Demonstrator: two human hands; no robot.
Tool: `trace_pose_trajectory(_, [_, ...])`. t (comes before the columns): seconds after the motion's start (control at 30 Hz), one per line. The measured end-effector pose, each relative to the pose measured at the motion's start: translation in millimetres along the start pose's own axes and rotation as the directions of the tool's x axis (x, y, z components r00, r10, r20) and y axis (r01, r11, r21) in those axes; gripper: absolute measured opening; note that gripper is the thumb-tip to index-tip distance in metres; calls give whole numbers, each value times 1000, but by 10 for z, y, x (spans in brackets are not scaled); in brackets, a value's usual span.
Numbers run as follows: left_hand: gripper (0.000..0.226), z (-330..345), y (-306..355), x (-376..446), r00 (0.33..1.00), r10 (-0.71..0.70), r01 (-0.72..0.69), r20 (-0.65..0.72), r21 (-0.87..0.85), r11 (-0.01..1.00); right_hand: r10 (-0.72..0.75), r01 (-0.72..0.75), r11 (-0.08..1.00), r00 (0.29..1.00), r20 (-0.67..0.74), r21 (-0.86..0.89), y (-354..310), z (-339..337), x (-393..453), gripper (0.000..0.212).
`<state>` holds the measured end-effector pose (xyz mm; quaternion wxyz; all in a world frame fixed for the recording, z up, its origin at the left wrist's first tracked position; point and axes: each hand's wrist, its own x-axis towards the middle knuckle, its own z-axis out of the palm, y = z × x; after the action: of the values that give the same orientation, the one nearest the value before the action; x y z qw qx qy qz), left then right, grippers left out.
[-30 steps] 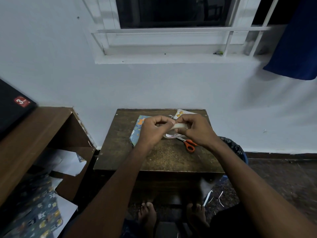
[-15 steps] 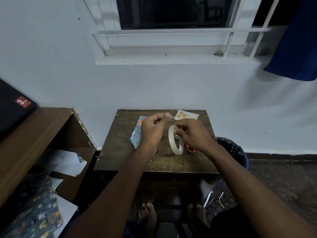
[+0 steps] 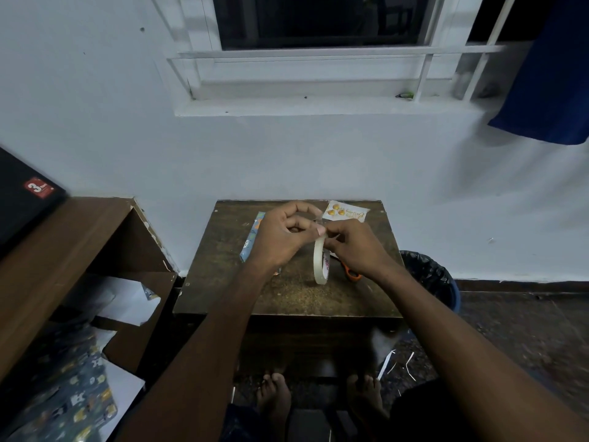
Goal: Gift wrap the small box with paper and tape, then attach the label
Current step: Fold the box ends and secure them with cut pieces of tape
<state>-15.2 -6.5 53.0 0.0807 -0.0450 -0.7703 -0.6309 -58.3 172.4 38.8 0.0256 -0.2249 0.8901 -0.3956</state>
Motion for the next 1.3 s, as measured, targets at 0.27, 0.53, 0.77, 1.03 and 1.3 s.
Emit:
trace_pose_trajectory(0.27, [22, 31, -55, 29, 995, 35, -28, -88, 82, 996, 263, -271, 835, 961, -85, -478, 165, -52, -19, 6])
trace_pose_trajectory(0.53, [30, 33, -85, 54, 992, 49, -32, -118, 136, 990, 302, -265, 759, 952, -40, -594, 186, -28, -32, 19])
trace_pose_trajectory(0.77, [38, 31, -98, 60, 990, 29, -8, -141, 145, 989, 294, -254, 709, 954, -51, -657, 178, 9, -69, 15])
trace_pose_trajectory(1.03, [36, 9, -116, 80, 992, -4, 21, -124, 139, 990, 323, -291, 818, 946, -22, -495, 265, -60, 1, 27])
trace_pose_trajectory(1.3, [39, 3, -93, 76, 994, -6, 21, -111, 136, 990, 140, -136, 984, 990, 29, -119, 175, -344, -17, 30])
